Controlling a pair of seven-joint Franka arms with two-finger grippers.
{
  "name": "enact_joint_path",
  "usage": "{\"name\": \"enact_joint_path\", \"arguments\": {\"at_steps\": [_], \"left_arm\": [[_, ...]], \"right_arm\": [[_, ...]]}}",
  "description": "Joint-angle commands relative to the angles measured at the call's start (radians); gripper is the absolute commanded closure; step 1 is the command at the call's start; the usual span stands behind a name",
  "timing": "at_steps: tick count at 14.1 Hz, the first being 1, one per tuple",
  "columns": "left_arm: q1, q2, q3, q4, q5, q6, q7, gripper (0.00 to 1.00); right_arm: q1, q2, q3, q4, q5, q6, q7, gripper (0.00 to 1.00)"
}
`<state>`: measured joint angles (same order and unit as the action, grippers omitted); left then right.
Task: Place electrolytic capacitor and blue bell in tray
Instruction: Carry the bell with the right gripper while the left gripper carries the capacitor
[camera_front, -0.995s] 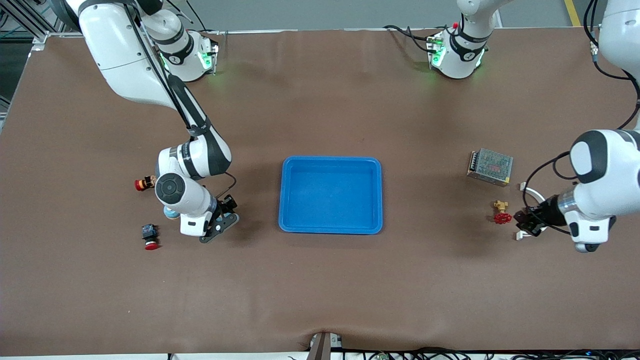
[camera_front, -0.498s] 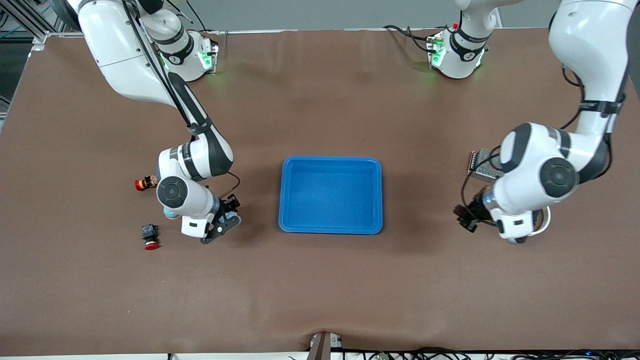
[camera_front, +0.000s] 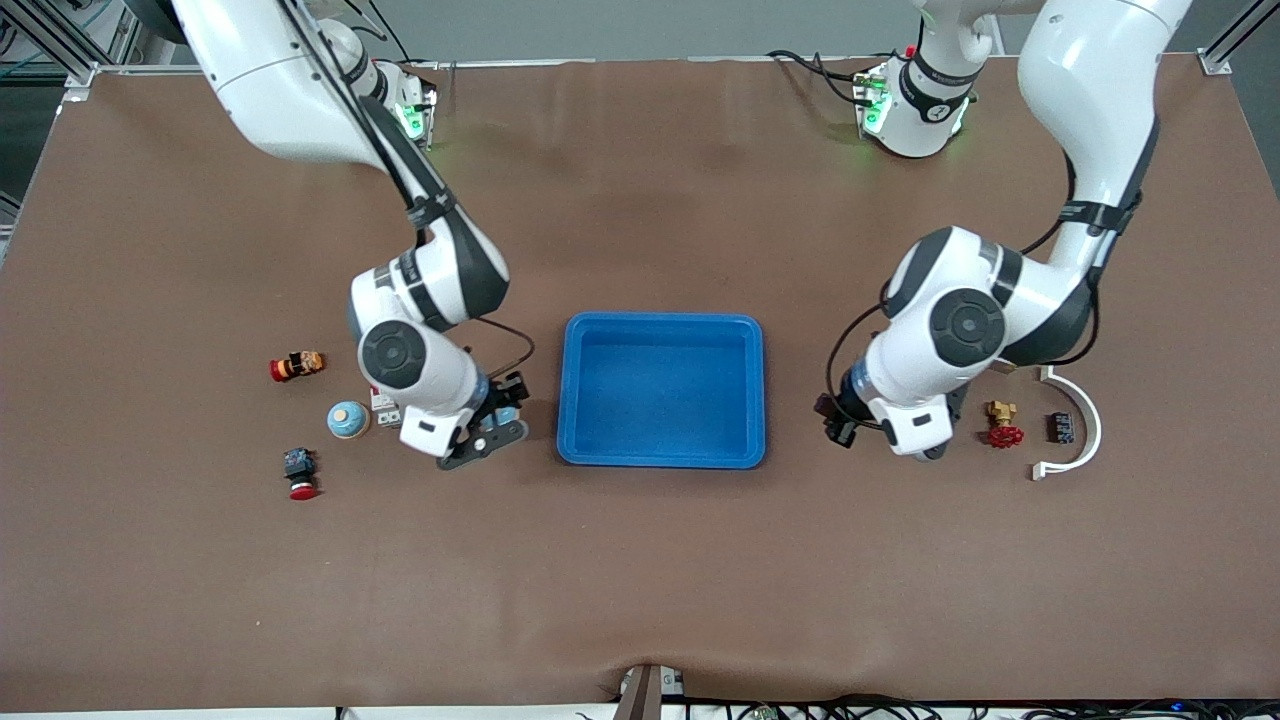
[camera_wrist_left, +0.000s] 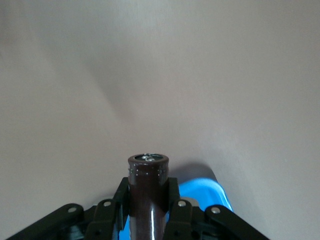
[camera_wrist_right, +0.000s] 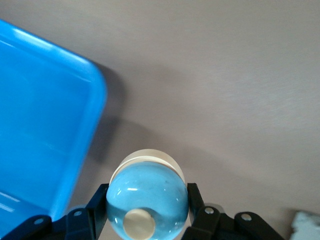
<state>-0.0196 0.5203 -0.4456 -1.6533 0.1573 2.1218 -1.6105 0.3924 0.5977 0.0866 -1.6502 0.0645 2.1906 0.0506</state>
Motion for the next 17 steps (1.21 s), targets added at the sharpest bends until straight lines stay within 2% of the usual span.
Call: {"name": "enact_joint_path", "arguments": {"at_steps": [1, 4, 6, 10, 13, 17], "left_arm": [[-0.057, 0.032, 0.008, 0.044, 0.007, -0.014, -0.087, 1.00], [-0.082, 0.093, 0.008, 0.101, 0.013, -0.014, -0.280, 1.00], [-0.137, 0.121, 0.019, 0.109, 0.016, -0.013, -0.337, 1.00], [-0.258, 0.145, 0.091, 0.148, 0.053, 0.000, -0.478, 1.00], [-0.306, 0.196, 0.117, 0.202, 0.059, 0.000, -0.519, 1.00], [-0.353, 0.216, 0.169, 0.208, 0.059, 0.046, -0.532, 1.00]], "right_arm": [[0.086, -0.039, -0.001, -0.022, 0.012, -0.021, 0.170, 0.50], [0.149, -0.039, -0.001, -0.022, 0.012, -0.014, 0.261, 0.50], [0.177, -0.038, -0.001, -0.023, 0.012, -0.015, 0.302, 0.50], [0.207, -0.027, -0.002, -0.025, 0.011, 0.020, 0.356, 0.50], [0.230, -0.018, -0.002, -0.025, 0.006, 0.038, 0.393, 0.50], [0.240, 0.014, -0.004, -0.032, 0.005, 0.104, 0.411, 0.50]]}}
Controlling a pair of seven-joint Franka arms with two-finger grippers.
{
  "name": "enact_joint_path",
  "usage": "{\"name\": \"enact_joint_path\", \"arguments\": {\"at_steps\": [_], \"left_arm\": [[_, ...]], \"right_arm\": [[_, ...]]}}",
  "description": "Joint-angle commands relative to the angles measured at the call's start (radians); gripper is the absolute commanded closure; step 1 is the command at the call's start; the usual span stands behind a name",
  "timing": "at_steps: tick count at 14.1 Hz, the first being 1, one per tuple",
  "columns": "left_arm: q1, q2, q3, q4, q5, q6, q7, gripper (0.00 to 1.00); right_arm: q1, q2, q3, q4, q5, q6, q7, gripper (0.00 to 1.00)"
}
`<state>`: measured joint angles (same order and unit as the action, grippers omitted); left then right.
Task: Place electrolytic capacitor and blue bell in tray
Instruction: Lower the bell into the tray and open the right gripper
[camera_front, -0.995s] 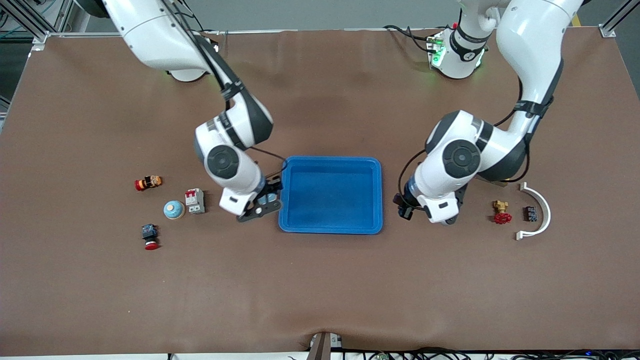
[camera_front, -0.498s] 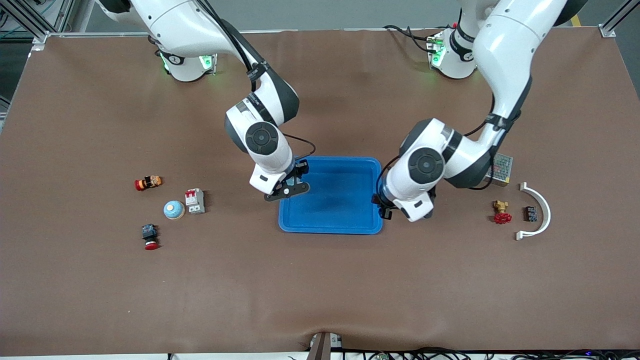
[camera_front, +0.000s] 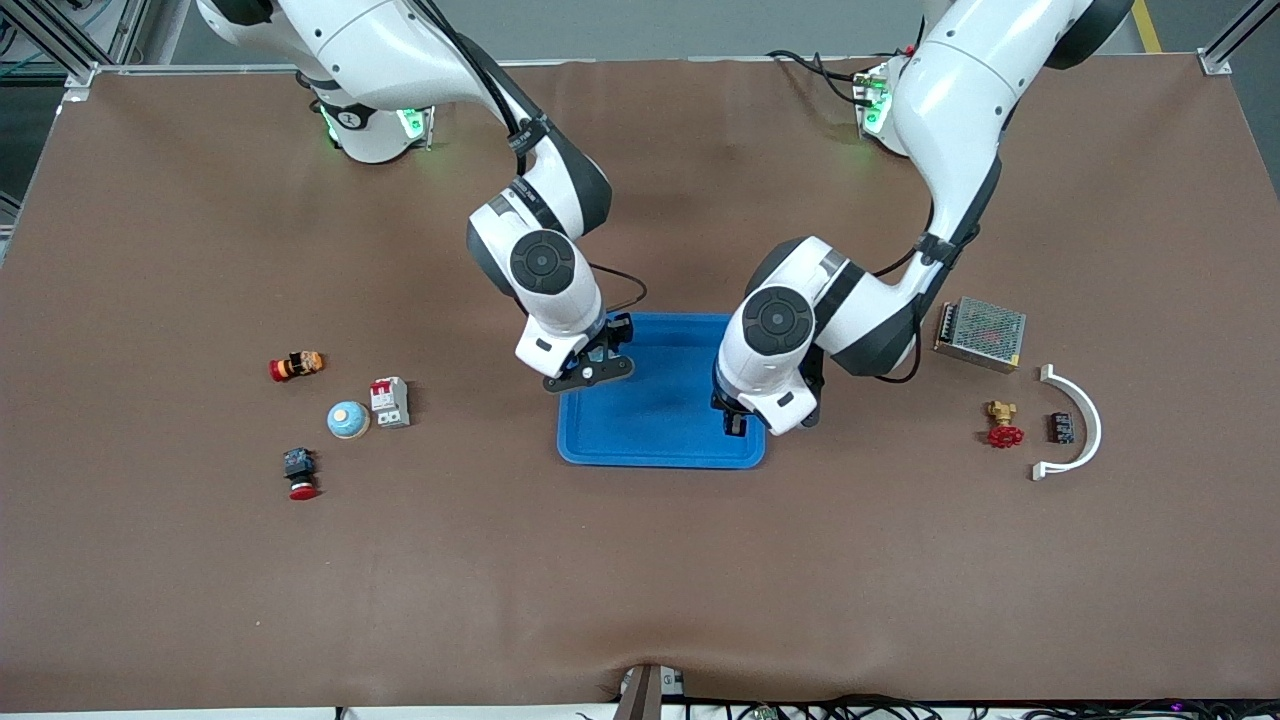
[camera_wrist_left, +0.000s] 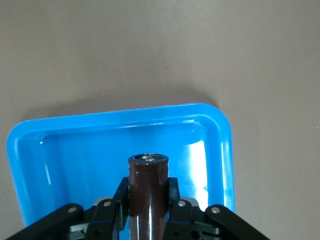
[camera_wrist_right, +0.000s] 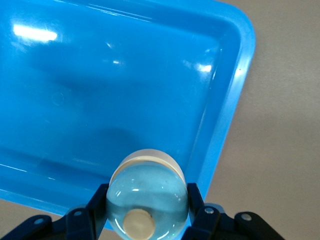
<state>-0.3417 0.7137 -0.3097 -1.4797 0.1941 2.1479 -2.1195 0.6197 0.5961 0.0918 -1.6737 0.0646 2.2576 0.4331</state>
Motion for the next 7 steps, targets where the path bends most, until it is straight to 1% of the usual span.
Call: {"name": "enact_joint_path", "arguments": {"at_steps": [1, 4, 7], "left_arm": [[-0.039, 0.027, 0.047, 0.035, 0.021, 0.036, -0.030, 1.00], [-0.040, 0.059, 0.054, 0.082, 0.022, 0.047, -0.036, 1.00], [-0.049, 0.082, 0.069, 0.101, 0.022, 0.050, -0.037, 1.00]], "right_arm": [[0.020, 0.025, -0.007, -0.014, 0.004, 0.063, 0.038, 0.50], [0.040, 0.054, -0.012, -0.014, -0.003, 0.105, 0.058, 0.50], [0.043, 0.071, -0.014, -0.014, -0.005, 0.122, 0.059, 0.50]]}}
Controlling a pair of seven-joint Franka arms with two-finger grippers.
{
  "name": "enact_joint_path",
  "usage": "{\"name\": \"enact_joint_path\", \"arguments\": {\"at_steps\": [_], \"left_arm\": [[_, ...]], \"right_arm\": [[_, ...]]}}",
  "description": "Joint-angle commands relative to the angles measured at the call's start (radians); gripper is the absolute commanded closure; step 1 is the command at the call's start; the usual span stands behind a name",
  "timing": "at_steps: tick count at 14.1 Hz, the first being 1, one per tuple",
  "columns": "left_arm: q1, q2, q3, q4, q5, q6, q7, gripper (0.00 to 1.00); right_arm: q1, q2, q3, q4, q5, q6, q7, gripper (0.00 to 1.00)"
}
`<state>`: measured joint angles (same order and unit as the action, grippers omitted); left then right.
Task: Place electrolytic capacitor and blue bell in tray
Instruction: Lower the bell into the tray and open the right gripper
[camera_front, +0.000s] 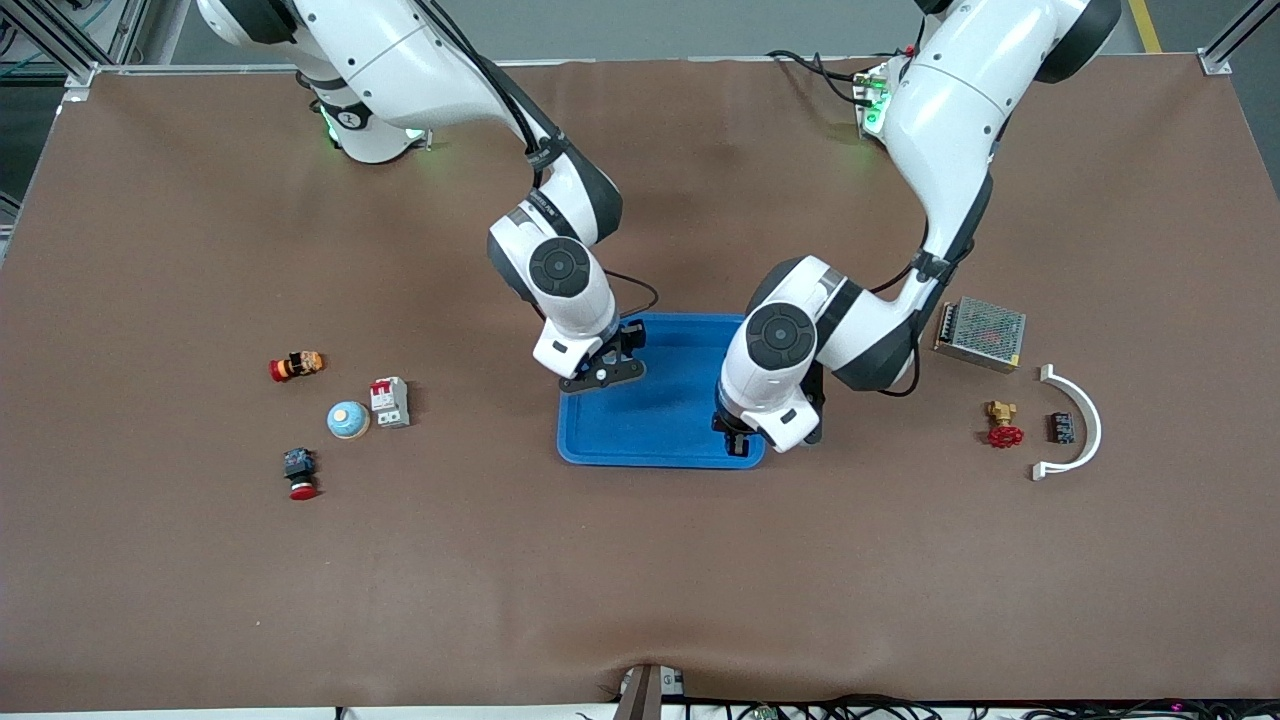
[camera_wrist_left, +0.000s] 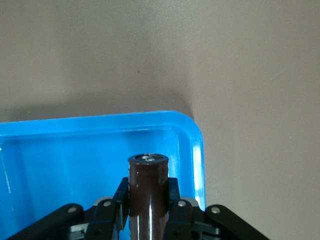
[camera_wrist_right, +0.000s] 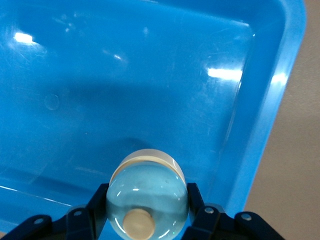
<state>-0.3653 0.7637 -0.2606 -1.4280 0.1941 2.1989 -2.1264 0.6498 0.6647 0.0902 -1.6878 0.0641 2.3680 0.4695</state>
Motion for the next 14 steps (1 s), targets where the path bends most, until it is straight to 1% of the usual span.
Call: {"name": "enact_joint_path", "arguments": {"at_steps": [1, 5, 7, 9, 14], "left_arm": [[-0.032, 0.045, 0.030, 0.057, 0.021, -0.001, -0.030, 1.00], [-0.090, 0.088, 0.083, 0.104, 0.021, 0.008, -0.041, 1.00], [-0.102, 0.100, 0.092, 0.107, 0.021, 0.034, -0.050, 1.00], [-0.122, 0.104, 0.112, 0.107, 0.021, 0.039, -0.052, 1.00], [-0.149, 0.128, 0.130, 0.106, 0.021, 0.053, -0.055, 1.00]], "right_arm": [[0.014, 0.003, -0.012, 0.000, -0.004, 0.011, 0.023, 0.50], [0.022, 0.018, -0.013, 0.002, -0.006, 0.033, 0.023, 0.50], [0.024, 0.030, -0.015, 0.003, -0.015, 0.036, 0.023, 0.50], [0.028, 0.035, -0.015, 0.003, -0.017, 0.040, 0.023, 0.50], [0.028, 0.047, -0.015, 0.007, -0.020, 0.051, 0.023, 0.50]]}}
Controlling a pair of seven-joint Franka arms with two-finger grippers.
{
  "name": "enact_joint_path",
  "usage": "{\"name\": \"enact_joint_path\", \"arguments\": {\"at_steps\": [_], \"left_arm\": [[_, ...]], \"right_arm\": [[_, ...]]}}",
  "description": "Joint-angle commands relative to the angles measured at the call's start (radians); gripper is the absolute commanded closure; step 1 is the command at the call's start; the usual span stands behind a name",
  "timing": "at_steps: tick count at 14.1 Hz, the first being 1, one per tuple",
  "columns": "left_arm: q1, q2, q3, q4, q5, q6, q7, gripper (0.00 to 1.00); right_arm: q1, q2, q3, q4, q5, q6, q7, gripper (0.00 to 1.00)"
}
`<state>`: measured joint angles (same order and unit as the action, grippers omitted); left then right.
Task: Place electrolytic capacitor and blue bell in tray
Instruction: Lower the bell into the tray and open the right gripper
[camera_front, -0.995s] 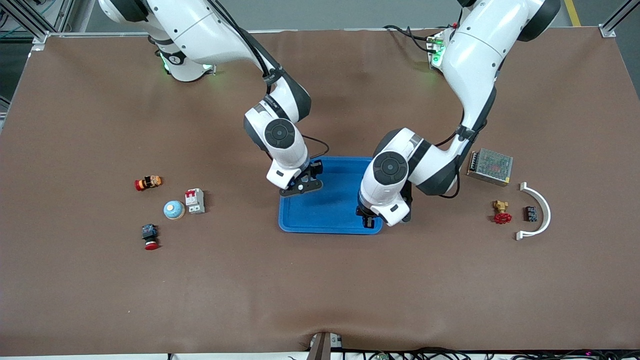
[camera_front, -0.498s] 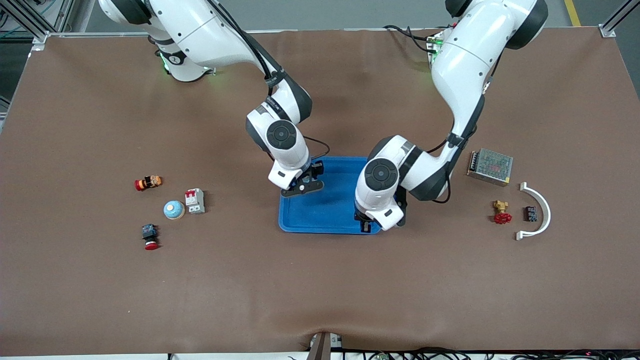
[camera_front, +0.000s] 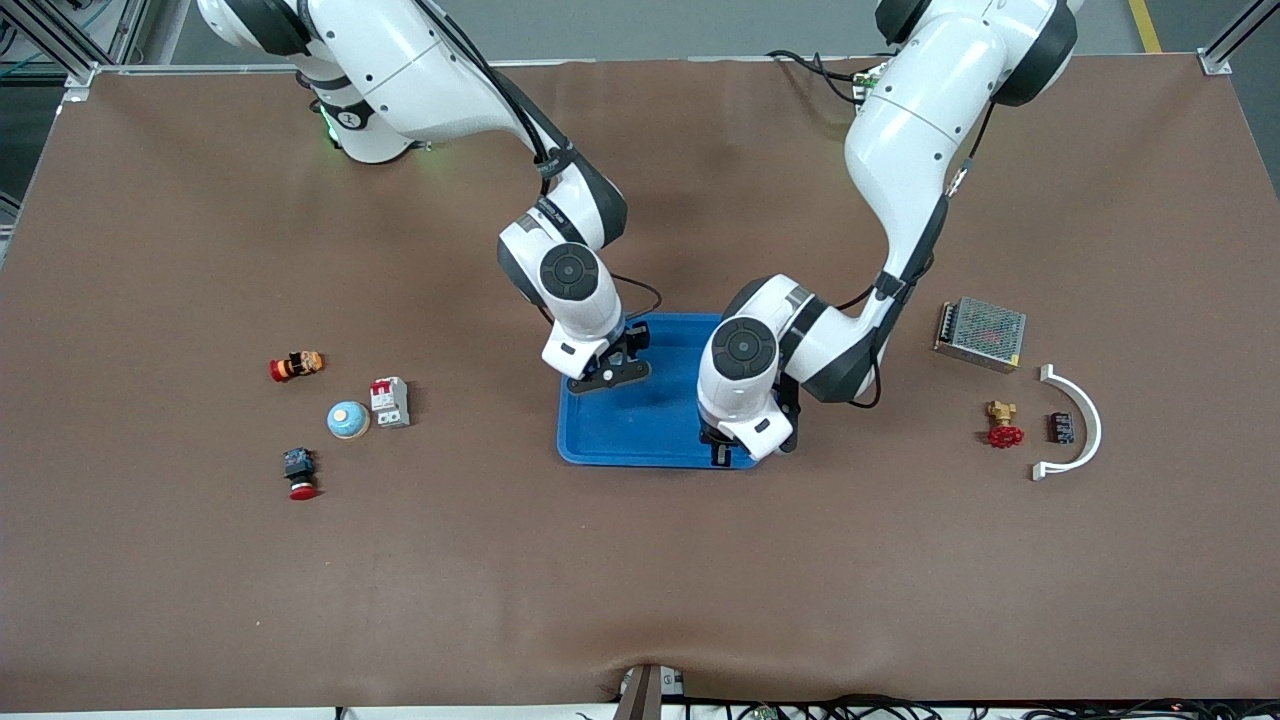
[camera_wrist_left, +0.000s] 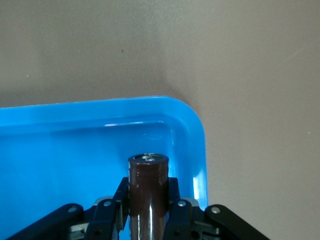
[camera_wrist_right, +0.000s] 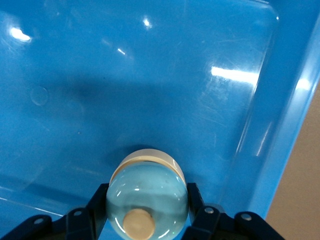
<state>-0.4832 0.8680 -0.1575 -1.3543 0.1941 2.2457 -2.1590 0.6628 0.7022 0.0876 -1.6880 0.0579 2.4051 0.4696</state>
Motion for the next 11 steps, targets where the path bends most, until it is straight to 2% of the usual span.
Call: {"name": "enact_joint_path", "arguments": {"at_steps": [1, 8, 9, 10, 11], "left_arm": [[-0.038, 0.025, 0.030, 0.032, 0.022, 0.006, -0.036, 1.00], [-0.054, 0.023, 0.030, 0.026, 0.021, 0.005, -0.065, 1.00], [-0.052, 0.022, 0.029, 0.026, 0.021, 0.005, -0.065, 1.00], [-0.052, 0.022, 0.029, 0.024, 0.021, 0.005, -0.065, 1.00], [-0.052, 0.022, 0.029, 0.020, 0.022, 0.005, -0.065, 1.00]], "right_arm": [[0.015, 0.010, -0.012, 0.007, -0.013, 0.015, 0.023, 0.50], [0.017, 0.016, -0.012, 0.008, -0.013, 0.023, 0.023, 0.46], [0.015, 0.016, -0.012, 0.008, -0.010, 0.023, 0.024, 0.32], [0.015, 0.016, -0.012, 0.010, -0.009, 0.023, 0.026, 0.05], [0.015, 0.014, -0.012, 0.010, -0.010, 0.023, 0.030, 0.00]]}}
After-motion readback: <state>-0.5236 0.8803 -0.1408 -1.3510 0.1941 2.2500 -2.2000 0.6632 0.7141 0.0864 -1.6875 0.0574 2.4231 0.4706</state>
